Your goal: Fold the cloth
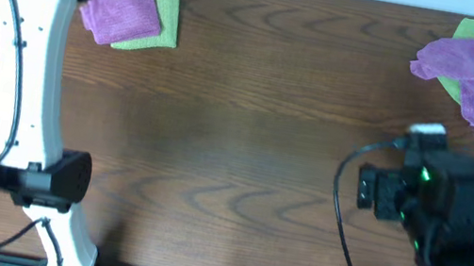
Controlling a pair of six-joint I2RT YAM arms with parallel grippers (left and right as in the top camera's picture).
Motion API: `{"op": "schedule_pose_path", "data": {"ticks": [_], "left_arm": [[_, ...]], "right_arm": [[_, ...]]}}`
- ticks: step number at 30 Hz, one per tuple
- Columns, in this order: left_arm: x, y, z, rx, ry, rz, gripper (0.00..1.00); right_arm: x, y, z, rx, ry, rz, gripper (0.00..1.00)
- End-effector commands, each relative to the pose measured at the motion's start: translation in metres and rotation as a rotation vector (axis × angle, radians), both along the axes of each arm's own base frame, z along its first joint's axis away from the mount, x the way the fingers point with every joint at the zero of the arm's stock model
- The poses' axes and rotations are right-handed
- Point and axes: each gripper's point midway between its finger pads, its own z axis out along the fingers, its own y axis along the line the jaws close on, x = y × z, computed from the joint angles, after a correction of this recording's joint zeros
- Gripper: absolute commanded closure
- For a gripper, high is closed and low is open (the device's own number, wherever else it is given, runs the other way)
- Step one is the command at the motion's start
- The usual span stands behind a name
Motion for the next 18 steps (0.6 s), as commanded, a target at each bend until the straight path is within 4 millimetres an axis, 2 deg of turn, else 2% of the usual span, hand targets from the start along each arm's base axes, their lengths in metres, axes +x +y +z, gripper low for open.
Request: {"op": "schedule_pose_path", "data": {"ticks": [1,7,11,14,18], "left_arm": [[-0.031,0.006,0.034,0.030,-0.062,0.018,0.94],[-0.106,0.004,0.076,0.056,-0.119,0.010,0.94],[-0.160,0.004,0.104,0.097,-0.207,0.031,0.94],[-0.191,0.004,0.105,0.084,-0.225,0.039,0.94],[-0.221,0.011,0.084,0.080,-0.216,0.067,0.94]], "right_arm": [[-0.015,-0.009,0.020,-0.036,-0.073,0.009,0.01],[-0.051,-0.017,0.041,-0.015,-0.195,0.012,0.01],[-0.073,-0.019,0.042,0.003,-0.218,0.027,0.01],[-0.081,-0.020,0.042,0.012,-0.227,0.030,0.01],[-0.087,-0.021,0.037,0.016,-0.207,0.024,0.01]]}}
